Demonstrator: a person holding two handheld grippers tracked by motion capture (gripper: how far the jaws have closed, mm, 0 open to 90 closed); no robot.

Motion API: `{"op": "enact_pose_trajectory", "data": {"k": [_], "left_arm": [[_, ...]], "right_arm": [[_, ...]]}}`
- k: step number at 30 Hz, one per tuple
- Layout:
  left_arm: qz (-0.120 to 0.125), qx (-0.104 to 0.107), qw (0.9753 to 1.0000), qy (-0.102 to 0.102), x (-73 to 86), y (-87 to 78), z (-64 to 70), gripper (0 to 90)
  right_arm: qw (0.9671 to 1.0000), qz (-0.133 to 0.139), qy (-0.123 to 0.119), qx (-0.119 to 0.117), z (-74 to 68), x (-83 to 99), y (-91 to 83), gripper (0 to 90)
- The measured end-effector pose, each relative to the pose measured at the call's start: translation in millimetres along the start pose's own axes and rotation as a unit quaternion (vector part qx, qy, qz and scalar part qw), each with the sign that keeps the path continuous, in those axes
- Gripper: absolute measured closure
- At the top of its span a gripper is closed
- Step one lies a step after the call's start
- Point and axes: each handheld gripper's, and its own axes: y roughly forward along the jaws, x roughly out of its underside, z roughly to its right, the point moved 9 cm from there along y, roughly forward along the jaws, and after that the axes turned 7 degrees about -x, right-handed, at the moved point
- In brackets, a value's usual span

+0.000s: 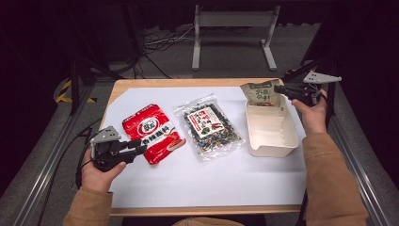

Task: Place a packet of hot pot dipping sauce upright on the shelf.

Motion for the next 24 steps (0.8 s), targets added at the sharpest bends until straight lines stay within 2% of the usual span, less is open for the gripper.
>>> {"op": "enact_pose_trajectory", "data": {"k": [9, 10, 12, 14, 18, 22, 24], "left_arm": [[0.001, 0.007, 1.0, -0.001, -1.3, 1.5, 2.2, 62.6], [0.001, 0.007, 1.0, -0.001, -1.4, 1.4, 2.2, 62.6], [0.001, 0.006, 1.0, -0.001, -1.4, 1.4, 1.7, 62.6], [0.0, 0.006, 1.0, -0.004, -1.1, 1.5, 1.9, 62.5], [-0.002, 0.005, 1.0, 0.0, -1.1, 2.1, 1.3, 61.2], [0.0, 0.0, 1.0, 0.001, -1.6, 2.7, -0.3, 59.0], [0.0, -0.001, 1.0, -0.005, -1.6, 3.7, 0.1, 56.8]], "right_arm": [[0.9988, -0.017, 0.021, 0.041, 8.9, 8.0, -5.7, 90.0], [0.9977, -0.03, 0.025, 0.056, 12.7, 11.3, -6.8, 90.0], [0.9966, -0.041, 0.031, 0.065, 16.0, 16.5, -7.5, 90.0], [0.9966, -0.036, 0.038, 0.063, 17.0, 18.9, -8.0, 90.0], [0.9961, -0.041, 0.037, 0.069, 17.3, 18.5, -7.9, 89.6], [0.9955, -0.051, 0.034, 0.072, 15.0, 17.0, -7.9, 84.3], [0.9954, -0.054, 0.029, 0.073, 12.9, 16.3, -8.2, 81.0]]}}
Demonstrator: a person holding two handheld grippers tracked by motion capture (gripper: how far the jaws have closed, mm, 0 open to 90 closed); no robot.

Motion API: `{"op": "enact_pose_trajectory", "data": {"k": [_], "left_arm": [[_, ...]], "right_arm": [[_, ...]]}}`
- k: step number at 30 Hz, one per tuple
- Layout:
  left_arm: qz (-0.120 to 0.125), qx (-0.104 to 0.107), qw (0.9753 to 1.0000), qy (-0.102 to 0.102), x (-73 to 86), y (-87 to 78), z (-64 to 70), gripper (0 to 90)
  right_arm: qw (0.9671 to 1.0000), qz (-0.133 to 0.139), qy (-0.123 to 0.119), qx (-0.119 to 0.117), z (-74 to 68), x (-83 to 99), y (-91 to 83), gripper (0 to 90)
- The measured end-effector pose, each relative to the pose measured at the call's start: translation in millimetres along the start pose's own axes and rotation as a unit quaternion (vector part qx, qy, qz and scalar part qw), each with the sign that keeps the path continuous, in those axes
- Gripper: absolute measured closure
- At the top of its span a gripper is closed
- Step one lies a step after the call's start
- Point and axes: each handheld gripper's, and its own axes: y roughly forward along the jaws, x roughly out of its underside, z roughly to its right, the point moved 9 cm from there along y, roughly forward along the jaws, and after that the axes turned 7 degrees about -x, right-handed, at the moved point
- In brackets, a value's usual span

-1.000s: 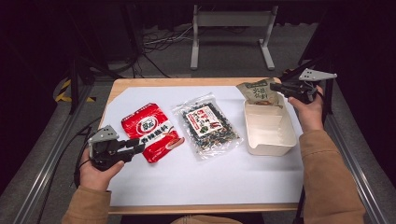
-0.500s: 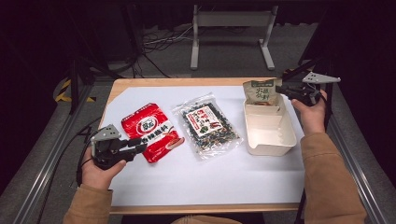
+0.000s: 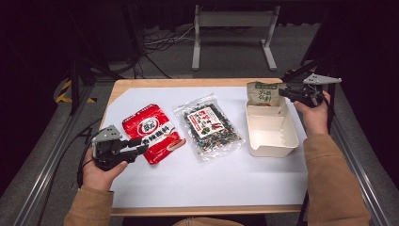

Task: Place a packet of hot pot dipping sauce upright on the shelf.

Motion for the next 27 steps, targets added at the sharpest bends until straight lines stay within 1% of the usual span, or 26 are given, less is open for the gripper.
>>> {"op": "enact_pose_trajectory", "data": {"k": [2, 3, 5, 6, 9, 11, 14, 15, 17, 18, 19, 20, 21, 22, 24, 26, 27], "left_arm": [[-0.002, 0.0, 1.0, 0.002, 0.2, 1.0, -0.3, 55.0], [-0.003, 0.0, 1.0, 0.0, 0.2, 1.6, 0.0, 54.4], [-0.003, 0.0, 1.0, 0.003, -0.6, 2.8, -0.1, 53.1], [-0.003, 0.0, 1.0, 0.004, -0.9, 3.1, -0.1, 52.7], [-0.002, 0.003, 1.0, 0.002, -2.9, 5.3, 1.1, 51.6], [-0.002, 0.005, 1.0, 0.008, -4.4, 7.4, 1.6, 50.9], [-0.004, 0.011, 0.9999, 0.01, -6.9, 11.2, 4.0, 49.7], [-0.004, 0.009, 0.9999, 0.014, -7.7, 12.1, 3.6, 49.3], [-0.003, 0.012, 0.9998, 0.014, -9.8, 14.8, 5.4, 47.9], [-0.004, 0.009, 0.9997, 0.021, -10.5, 15.4, 4.3, 47.3], [-0.004, 0.014, 0.9997, 0.02, -11.0, 16.3, 5.7, 46.6], [-0.004, 0.014, 0.9997, 0.02, -11.0, 16.3, 5.7, 45.8], [-0.004, 0.012, 0.9997, 0.02, -11.5, 16.7, 5.6, 45.8], [-0.005, 0.015, 0.9997, 0.02, -12.1, 17.0, 5.7, 45.2], [-0.003, 0.013, 0.9997, 0.018, -13.9, 18.4, 5.4, 44.1], [-0.004, 0.013, 0.9997, 0.02, -14.9, 19.7, 5.0, 42.6], [-0.004, 0.012, 0.9998, 0.017, -15.2, 20.2, 5.4, 41.9]], "right_arm": [[1.0, 0.001, 0.004, 0.004, -1.9, -1.5, -1.4, 73.6], [0.9999, 0.002, 0.006, 0.008, -2.2, -2.5, -2.2, 70.3], [0.9996, -0.009, -0.005, 0.025, -1.5, -2.9, -4.4, 62.6], [0.9992, -0.016, -0.011, 0.035, -1.1, -3.0, -5.9, 60.2], [0.9988, -0.016, -0.016, 0.043, -3.0, -4.7, -10.5, 56.2], [0.9985, -0.016, -0.02, 0.049, -4.6, -5.7, -13.5, 54.0], [0.9975, -0.022, -0.031, 0.059, -9.9, -7.0, -19.7, 50.4], [0.9975, -0.022, -0.033, 0.059, -12.7, -7.6, -21.4, 49.9], [0.9973, -0.023, -0.038, 0.059, -18.4, -9.4, -25.0, 49.4], [0.9973, -0.024, -0.039, 0.058, -23.2, -10.6, -27.7, 48.7], [0.9974, -0.024, -0.04, 0.055, -27.5, -11.9, -29.7, 48.6], [0.9975, -0.023, -0.041, 0.053, -32.8, -13.5, -32.4, 48.6], [0.9975, -0.023, -0.041, 0.053, -32.8, -13.5, -32.4, 48.6], [0.9976, -0.024, -0.039, 0.053, -36.9, -14.3, -34.5, 47.9], [0.9983, -0.021, -0.031, 0.046, -48.4, -17.3, -38.6, 46.7], [0.9983, -0.023, -0.033, 0.041, -57.8, -18.9, -41.1, 46.6], [0.9984, -0.025, -0.033, 0.038, -63.2, -19.8, -42.3, 46.6]]}}
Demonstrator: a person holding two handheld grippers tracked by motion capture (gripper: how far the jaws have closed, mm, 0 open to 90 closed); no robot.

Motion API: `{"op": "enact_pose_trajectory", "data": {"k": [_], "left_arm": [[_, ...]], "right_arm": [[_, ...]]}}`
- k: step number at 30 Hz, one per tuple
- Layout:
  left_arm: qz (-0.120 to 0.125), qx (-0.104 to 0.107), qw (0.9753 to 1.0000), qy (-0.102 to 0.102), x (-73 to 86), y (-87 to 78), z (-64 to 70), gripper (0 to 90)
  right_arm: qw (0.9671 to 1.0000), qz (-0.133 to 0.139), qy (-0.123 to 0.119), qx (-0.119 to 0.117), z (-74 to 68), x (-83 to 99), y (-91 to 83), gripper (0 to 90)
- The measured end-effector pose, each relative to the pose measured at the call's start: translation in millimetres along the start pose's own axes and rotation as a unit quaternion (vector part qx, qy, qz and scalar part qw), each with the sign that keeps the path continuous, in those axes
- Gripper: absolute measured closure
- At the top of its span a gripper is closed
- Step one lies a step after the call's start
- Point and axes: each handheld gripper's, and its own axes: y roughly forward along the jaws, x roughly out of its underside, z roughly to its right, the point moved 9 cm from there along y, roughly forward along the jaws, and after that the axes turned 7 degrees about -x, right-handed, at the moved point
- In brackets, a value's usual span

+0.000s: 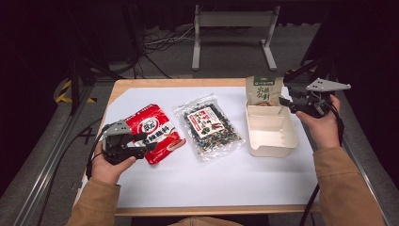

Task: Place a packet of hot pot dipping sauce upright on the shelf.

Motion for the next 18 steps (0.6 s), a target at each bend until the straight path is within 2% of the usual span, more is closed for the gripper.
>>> {"op": "enact_pose_trajectory", "data": {"k": [8, 9, 10, 17, 18], "left_arm": [[-0.009, -0.015, 0.9998, 0.004, 1.5, -1.7, -6.2, 38.7], [-0.009, -0.019, 0.9997, 0.009, 1.6, -2.2, -8.1, 38.4], [-0.01, -0.018, 0.9998, 0.004, 2.2, -2.6, -7.7, 38.0], [-0.013, -0.026, 0.9996, 0.002, 3.9, -5.5, -15.7, 34.8], [-0.013, -0.026, 0.9996, 0.002, 3.9, -5.5, -15.7, 34.3]], "right_arm": [[0.9989, 0.003, -0.01, -0.046, -40.4, -9.0, -6.2, 46.6], [0.9986, 0.004, -0.011, -0.052, -45.2, -9.5, -6.2, 46.6], [0.9983, 0.003, -0.012, -0.057, -49.7, -9.7, -6.4, 46.6], [0.9961, 0.009, -0.017, -0.086, -79.8, -8.2, -7.8, 46.0], [0.9961, 0.009, -0.017, -0.086, -79.8, -8.2, -7.8, 46.0]]}}
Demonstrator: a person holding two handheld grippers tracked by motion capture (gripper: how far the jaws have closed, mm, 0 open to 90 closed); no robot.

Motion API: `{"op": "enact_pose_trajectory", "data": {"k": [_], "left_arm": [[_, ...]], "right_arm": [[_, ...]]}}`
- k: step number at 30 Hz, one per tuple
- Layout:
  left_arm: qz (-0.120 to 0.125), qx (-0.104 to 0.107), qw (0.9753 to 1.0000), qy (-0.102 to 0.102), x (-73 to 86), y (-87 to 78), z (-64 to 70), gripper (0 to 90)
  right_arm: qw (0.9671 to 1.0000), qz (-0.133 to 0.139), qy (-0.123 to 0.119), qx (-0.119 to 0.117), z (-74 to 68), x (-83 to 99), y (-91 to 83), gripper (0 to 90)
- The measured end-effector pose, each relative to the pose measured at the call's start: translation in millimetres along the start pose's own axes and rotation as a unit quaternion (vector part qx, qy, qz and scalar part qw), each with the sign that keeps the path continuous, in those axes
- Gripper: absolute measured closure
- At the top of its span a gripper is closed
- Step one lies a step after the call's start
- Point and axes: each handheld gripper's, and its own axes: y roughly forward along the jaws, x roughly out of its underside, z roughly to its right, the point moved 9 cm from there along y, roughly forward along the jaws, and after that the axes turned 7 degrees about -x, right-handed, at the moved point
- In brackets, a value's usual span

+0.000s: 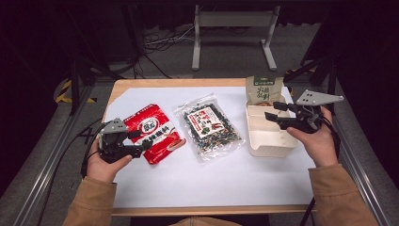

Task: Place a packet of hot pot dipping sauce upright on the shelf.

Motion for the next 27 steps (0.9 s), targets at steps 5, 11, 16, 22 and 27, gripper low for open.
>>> {"op": "enact_pose_trajectory", "data": {"k": [5, 11, 16, 22, 27], "left_arm": [[-0.007, -0.009, 0.9999, -0.009, 1.5, 0.1, -5.2, 32.2], [-0.001, -0.01, 0.9998, -0.015, 0.7, -1.7, -12.8, 32.5], [0.0, -0.016, 0.9997, -0.02, -1.4, -2.9, -20.3, 32.0], [0.011, -0.031, 0.999, -0.032, -13.6, -11.0, -33.7, 26.9], [0.016, -0.046, 0.9976, -0.05, -14.8, -13.4, -52.8, 25.6]], "right_arm": [[0.9998, 0.006, -0.013, -0.01, -12.3, 5.7, 6.3, 45.2], [0.9996, 0.014, -0.005, -0.024, -19.9, 11.3, 11.8, 45.1], [0.9995, 0.015, -0.006, -0.028, -24.4, 12.1, 12.4, 44.4], [0.9989, 0.005, -0.012, -0.045, -35.7, 17.1, 15.5, 45.1], [0.9983, 0.001, -0.014, -0.057, -44.7, 18.9, 18.5, 45.1]]}}
